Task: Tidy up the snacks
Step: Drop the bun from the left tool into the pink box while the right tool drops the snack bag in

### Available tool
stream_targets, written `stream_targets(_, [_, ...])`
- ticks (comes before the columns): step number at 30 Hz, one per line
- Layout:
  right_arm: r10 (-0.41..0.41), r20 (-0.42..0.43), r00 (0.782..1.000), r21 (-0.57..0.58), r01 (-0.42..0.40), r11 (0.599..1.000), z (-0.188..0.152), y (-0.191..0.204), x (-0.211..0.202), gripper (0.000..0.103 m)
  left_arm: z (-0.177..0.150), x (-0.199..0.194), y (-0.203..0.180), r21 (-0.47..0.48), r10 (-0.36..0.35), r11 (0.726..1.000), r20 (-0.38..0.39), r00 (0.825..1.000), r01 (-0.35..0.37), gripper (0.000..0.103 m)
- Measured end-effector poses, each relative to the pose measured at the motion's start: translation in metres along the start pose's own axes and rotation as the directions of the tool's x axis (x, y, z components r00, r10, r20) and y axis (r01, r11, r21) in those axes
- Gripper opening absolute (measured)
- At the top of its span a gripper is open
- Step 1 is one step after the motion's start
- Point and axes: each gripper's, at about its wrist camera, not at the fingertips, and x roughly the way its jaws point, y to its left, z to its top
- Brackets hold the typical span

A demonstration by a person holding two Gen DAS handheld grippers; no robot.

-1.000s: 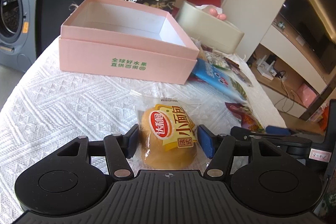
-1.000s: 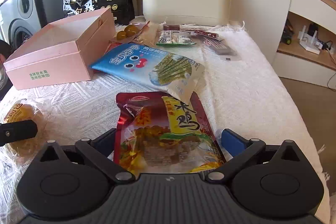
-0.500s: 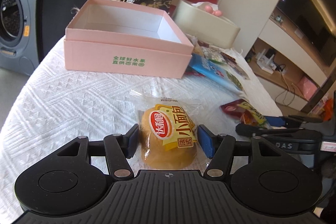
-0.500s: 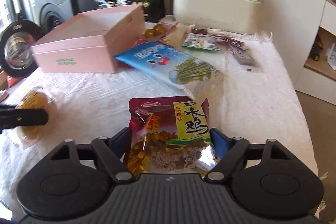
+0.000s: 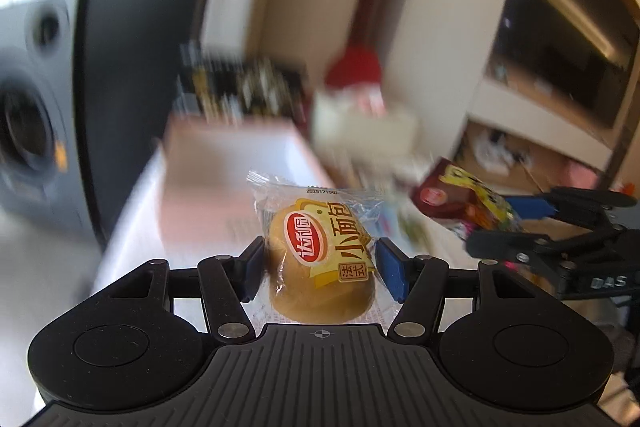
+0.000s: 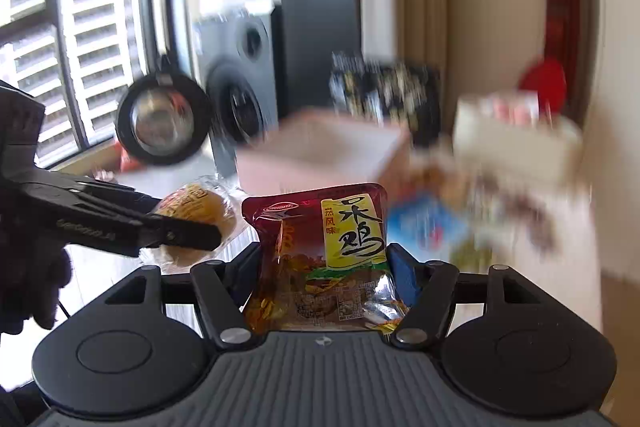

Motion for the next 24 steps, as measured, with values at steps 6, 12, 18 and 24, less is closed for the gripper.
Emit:
stream_targets(6, [-0.025,0.104,0.994,-0.032,0.028,0.999,0.074,-0.005,0.035,0.068,0.06,0.051,0.037,-0.045,-0.019,0.999,0.084,0.996,0.023,0.064])
stream_targets(12, [-0.039,0.015,0.999,0.043,0.038,0.998,0.112,-0.027,0.127,0.068,0.053,0.175,0.089,-0.108,-0.033,0.994,-0.179,0.983,0.013,0.064])
stream_targets(18, [-0.002,-0.1,0.995,0.146,0.016,0.989,0.112,-0.05,0.23,0.073,0.045,0.21,0.092,0.041,0.021,0.999,-0.163,0.986,-0.015,0.064])
stream_targets(24, [0.083,-0.192,0.978,0.248,-0.034,0.968,0.108,-0.073,0.295,0.082,0.039,0.192,0.09,0.081,0.062,0.995,-0.099,0.993,-0.054,0.063])
